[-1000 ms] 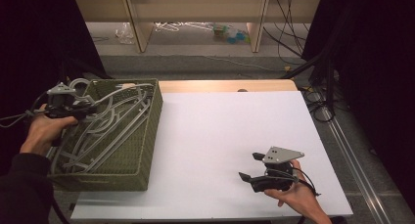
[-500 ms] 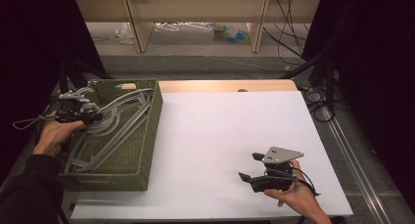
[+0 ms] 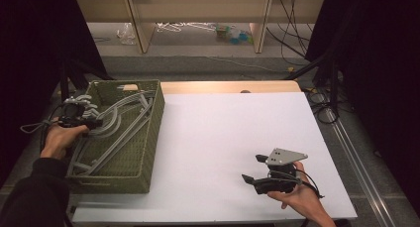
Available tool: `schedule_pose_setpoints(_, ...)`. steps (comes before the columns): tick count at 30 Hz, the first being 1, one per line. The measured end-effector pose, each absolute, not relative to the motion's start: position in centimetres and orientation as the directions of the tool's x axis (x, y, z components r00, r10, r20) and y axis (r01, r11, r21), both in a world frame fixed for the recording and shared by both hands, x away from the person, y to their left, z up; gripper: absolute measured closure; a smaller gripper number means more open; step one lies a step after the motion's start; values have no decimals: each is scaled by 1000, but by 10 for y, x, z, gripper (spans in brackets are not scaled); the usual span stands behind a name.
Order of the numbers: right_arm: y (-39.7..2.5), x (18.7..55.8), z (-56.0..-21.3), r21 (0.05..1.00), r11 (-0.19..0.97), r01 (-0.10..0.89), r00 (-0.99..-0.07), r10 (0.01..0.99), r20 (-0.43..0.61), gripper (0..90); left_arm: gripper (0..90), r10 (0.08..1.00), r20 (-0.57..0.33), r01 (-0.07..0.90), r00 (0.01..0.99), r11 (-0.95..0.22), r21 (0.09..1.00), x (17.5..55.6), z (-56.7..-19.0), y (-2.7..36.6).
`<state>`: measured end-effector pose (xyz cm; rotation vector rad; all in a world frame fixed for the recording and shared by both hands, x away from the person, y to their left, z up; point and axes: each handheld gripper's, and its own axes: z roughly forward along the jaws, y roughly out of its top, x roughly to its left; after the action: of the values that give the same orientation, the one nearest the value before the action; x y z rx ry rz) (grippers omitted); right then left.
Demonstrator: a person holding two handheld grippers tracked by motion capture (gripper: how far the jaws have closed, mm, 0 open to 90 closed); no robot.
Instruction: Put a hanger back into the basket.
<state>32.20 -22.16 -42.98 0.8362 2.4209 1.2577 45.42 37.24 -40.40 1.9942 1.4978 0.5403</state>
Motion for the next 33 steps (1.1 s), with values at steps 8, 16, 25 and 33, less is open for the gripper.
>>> schedule_pose_setpoints(8, -222, 322, -429, 817, 449, 363, -790, 613, 15, 209, 561, 974, 2, 714, 227, -168, 679, 448, -393, 373)
schedule_pose_setpoints(16, -222, 322, -429, 817, 449, 362, -789, 614, 13, 209, 446, 967, -95, 606, 238, -71, 792, 425, -377, 360)
schedule_pose_setpoints(25, -222, 322, -429, 818, 448, 361, -788, 616, 11, 209, 411, 924, -138, 524, 358, -76, 848, 399, -367, 335)
schedule_pose_setpoints(33, -221, 321, -429, 816, 448, 364, -789, 615, 15, 208, 340, 897, -93, 458, 433, -130, 879, 371, -354, 304)
